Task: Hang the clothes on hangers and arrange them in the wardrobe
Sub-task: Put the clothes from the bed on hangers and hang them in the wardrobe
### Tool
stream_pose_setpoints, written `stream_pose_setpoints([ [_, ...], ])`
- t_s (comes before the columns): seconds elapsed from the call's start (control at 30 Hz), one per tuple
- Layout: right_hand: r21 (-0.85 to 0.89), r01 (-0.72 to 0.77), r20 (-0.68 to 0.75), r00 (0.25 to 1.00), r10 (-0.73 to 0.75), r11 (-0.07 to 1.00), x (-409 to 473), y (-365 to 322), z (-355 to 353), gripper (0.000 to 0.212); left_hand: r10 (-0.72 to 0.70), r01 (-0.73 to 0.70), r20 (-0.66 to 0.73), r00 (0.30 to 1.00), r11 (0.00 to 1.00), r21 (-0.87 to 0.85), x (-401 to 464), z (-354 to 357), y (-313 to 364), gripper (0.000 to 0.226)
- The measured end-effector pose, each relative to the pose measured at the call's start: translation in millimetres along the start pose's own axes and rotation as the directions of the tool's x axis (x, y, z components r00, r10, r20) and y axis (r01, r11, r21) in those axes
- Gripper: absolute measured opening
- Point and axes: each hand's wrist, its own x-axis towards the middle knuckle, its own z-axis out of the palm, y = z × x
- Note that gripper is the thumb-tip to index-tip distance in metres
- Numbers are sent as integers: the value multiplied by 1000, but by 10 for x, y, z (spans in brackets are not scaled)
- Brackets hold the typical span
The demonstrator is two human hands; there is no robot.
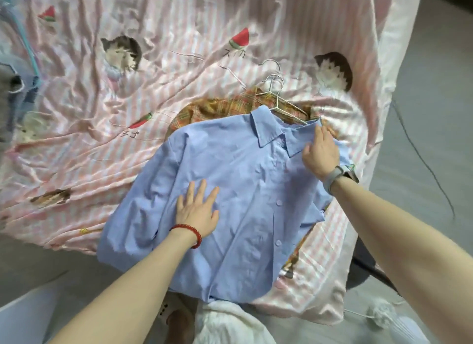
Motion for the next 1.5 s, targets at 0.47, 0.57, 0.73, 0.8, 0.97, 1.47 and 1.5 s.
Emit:
stream_pose_setpoints([
  [0.47,130,21,-185,983,4,991,-8,305,59,24,21,-52,-237,971,990,-129,228,-396,167,44],
  [0.57,117,159,-333,936,-112,980,-314,311,27,18,137,-245,-563,815,962,-120,268,-710,380,53],
  [0.73,127,395,-435,847,-307,910,-645,190,-226,23,261,-316,-592,763,949,12,259,-1050,644,50],
  [0.8,133,453,-462,815,-349,882,-742,80,-338,22,259,-361,-538,802,928,-90,178,-1081,622,35],
  [0.97,237,485,-330,855,-400,842,-1012,-289,-464,46,112,-319,-577,809,908,-272,-356,-1015,147,22],
  [1.47,131,975,-45,188,-981,181,-2676,-3302,-217,23,-780,-106,-590,210,582,-806,-3239,84,-2327,33],
  [1.5,124,988,-32,99,-995,94,-2907,-3508,-181,24,-832,-97,-535,146,526,-845,-3463,254,-2417,41],
])
